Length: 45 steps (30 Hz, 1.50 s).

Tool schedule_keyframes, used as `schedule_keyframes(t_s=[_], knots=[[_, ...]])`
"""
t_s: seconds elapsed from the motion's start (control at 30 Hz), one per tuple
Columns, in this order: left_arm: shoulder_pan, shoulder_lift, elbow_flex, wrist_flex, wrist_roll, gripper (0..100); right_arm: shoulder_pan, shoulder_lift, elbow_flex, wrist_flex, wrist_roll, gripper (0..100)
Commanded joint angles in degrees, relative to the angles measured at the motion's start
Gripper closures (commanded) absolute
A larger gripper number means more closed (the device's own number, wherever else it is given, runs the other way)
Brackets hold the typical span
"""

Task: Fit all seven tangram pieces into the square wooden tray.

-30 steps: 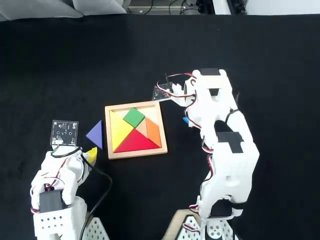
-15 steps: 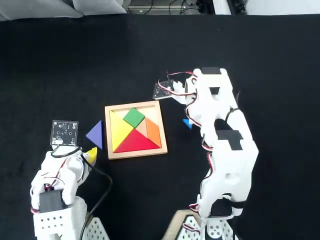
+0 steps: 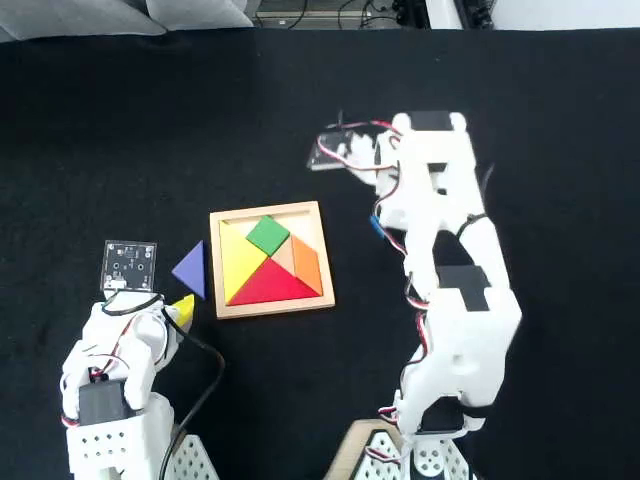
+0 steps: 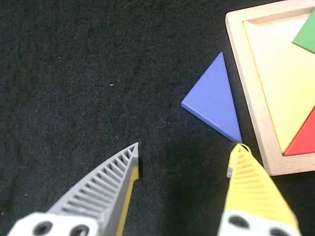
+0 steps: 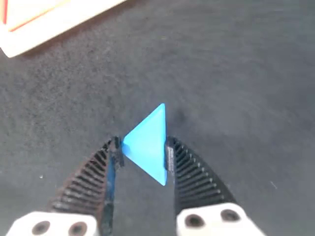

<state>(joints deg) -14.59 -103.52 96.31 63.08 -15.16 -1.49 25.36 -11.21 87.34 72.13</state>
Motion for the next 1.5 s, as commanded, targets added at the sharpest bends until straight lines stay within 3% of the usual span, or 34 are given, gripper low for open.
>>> schedule_keyframes(t_s=[0.0,0.27,0.7,1.07,1.47], knots=[[-0.22,-0.35,1.10,-0.97,0.26,71,-0.09,-7.69,-8.31,5.71,-1.76,97.5],[-0.48,-0.35,1.10,-0.97,0.26,71,-4.66,-12.88,-14.81,13.10,-1.85,97.5],[-0.57,-0.18,1.10,-0.88,0.26,71,-19.52,-14.90,-15.43,11.69,-5.80,97.4],[-0.57,-0.18,1.10,-0.88,0.26,71,-30.24,-5.93,-17.54,4.66,-5.80,97.5],[-0.57,-0.26,1.10,-0.88,0.26,71,-31.56,18.24,-45.49,9.14,-11.43,97.6]])
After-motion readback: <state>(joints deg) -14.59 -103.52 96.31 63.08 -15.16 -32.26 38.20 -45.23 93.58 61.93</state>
